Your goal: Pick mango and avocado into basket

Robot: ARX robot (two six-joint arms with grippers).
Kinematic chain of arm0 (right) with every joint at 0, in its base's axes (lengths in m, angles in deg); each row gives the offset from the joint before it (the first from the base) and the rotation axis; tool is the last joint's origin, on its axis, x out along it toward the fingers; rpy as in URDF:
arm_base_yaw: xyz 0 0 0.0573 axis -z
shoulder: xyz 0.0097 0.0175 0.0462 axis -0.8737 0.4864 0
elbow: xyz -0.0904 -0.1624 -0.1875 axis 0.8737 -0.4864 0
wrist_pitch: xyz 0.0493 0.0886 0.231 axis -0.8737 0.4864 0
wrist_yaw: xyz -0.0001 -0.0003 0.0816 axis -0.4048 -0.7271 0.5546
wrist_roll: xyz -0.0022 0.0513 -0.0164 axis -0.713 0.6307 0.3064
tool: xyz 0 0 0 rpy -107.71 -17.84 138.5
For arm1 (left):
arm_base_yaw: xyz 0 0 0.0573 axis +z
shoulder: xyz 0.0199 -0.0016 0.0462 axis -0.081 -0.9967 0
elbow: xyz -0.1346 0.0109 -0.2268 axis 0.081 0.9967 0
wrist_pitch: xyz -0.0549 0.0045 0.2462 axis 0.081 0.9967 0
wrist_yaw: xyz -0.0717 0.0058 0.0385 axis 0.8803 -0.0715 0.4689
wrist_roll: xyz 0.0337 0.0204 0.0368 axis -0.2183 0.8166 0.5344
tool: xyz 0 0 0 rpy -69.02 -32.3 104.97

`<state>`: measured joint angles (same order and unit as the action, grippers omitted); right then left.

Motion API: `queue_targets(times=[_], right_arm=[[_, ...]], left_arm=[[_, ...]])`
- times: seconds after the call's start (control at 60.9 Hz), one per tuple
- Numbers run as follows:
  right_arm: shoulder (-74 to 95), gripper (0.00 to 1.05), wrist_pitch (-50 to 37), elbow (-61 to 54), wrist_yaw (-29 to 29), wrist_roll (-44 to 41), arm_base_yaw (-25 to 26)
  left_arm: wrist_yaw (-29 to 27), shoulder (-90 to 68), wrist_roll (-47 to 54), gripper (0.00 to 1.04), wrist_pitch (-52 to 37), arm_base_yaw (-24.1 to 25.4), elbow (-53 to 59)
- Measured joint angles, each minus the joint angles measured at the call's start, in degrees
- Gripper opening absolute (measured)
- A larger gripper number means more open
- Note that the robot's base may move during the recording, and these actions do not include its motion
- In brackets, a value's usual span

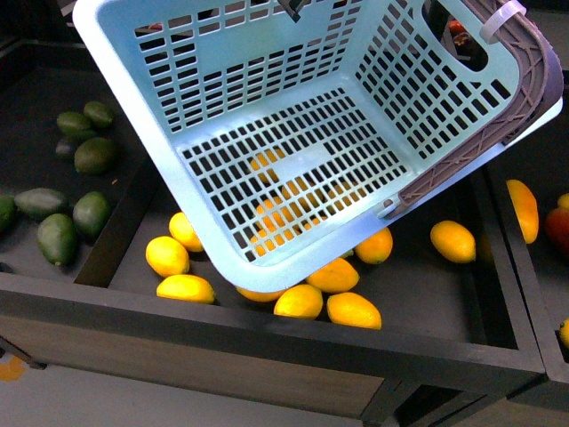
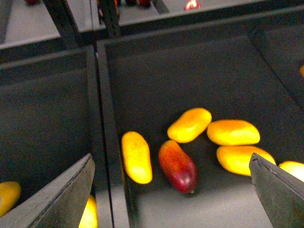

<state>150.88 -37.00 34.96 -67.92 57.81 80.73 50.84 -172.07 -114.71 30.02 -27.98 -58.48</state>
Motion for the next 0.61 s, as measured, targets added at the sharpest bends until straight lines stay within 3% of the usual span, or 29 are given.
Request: queue_targets(times=[0.411, 0.608], right_arm=[[29.42, 0.97, 8.35, 24.22, 0.33, -1.64, 0.92], [37.51, 0.97, 15.15, 37.97, 1.31, -8.00, 2.16]], left_arm=[[0.17, 0.00, -0.02, 0.06, 0.00, -0.11, 0.00], [0.11, 0.00, -0.04, 0.06, 0.00, -0.07, 0.00]])
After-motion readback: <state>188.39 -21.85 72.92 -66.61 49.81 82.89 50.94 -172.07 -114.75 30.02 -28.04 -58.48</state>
